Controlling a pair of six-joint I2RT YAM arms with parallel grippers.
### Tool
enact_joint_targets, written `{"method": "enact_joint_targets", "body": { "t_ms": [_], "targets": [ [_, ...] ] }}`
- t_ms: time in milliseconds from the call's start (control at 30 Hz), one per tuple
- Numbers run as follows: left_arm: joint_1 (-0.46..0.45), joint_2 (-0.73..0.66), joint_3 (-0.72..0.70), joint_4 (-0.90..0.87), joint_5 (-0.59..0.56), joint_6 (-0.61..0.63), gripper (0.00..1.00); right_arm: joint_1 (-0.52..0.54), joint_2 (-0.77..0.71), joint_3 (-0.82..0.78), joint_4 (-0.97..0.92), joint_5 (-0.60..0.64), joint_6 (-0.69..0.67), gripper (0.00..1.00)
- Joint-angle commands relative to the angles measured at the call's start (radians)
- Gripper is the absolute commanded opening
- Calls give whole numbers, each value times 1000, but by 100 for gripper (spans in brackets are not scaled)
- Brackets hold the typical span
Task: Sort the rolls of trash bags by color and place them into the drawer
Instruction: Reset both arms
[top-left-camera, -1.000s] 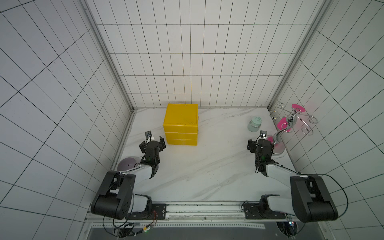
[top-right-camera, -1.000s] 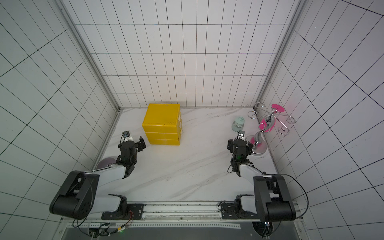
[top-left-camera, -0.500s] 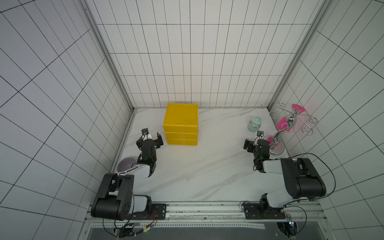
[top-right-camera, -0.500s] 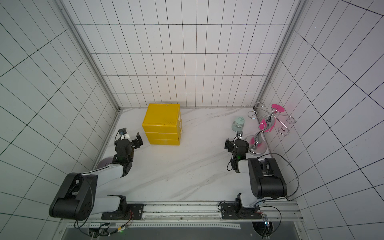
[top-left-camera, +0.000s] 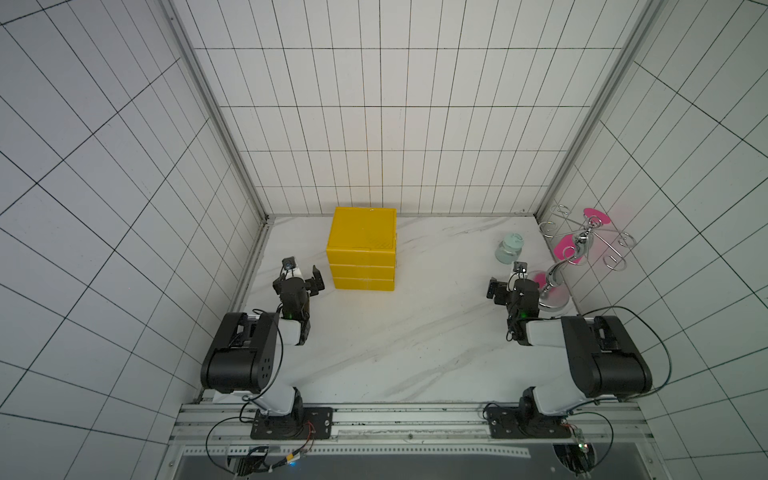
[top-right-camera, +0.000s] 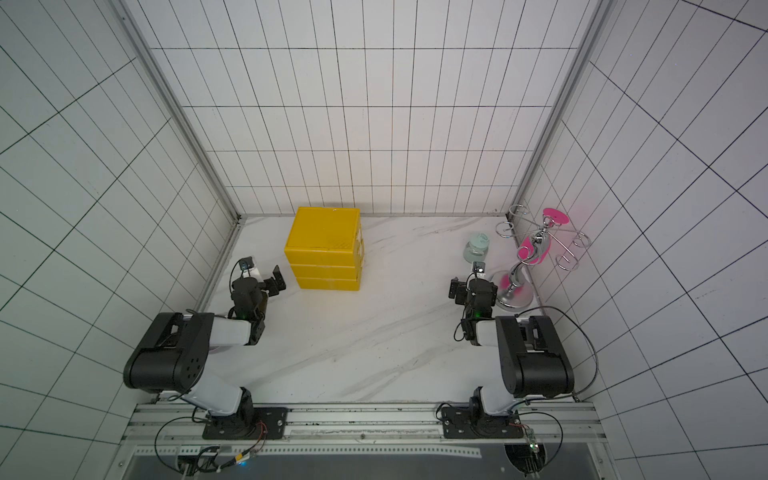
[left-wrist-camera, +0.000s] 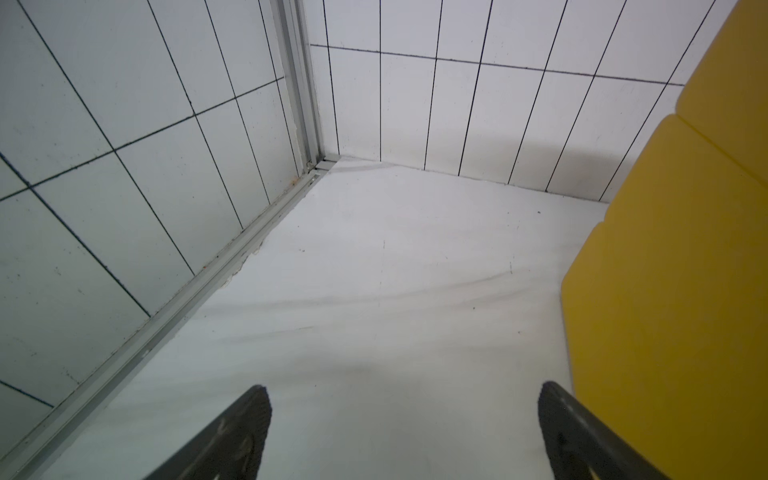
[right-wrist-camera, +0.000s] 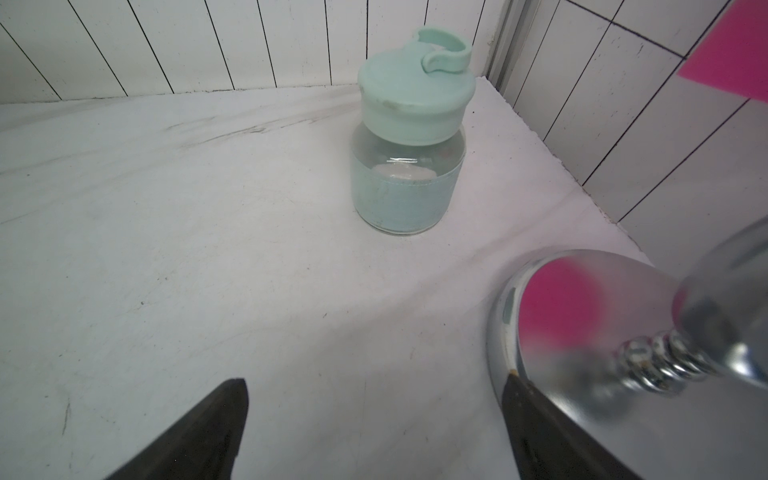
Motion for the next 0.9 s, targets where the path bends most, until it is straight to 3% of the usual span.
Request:
{"method": "enact_joint_targets", "body": {
  "t_ms": [0,167,667,767,867],
  "targets": [
    [6,5,18,-23,20,4,99,-4,1,35,11,-5,-4,98],
    [14,-12,52,-120,34,-11,99,-5,5,44,-1,-7,-1,98],
    [13,-17,41,-104,36,-10,99,19,-2,20,39,17,-23,99],
    [11,-16,42,-105,33,-8,99,-30,8,62,-38,-101,-4,99],
    [10,-14,42,-104,32,-8,99,-29,11,60,-27,-93,-6,99]
  ]
}}
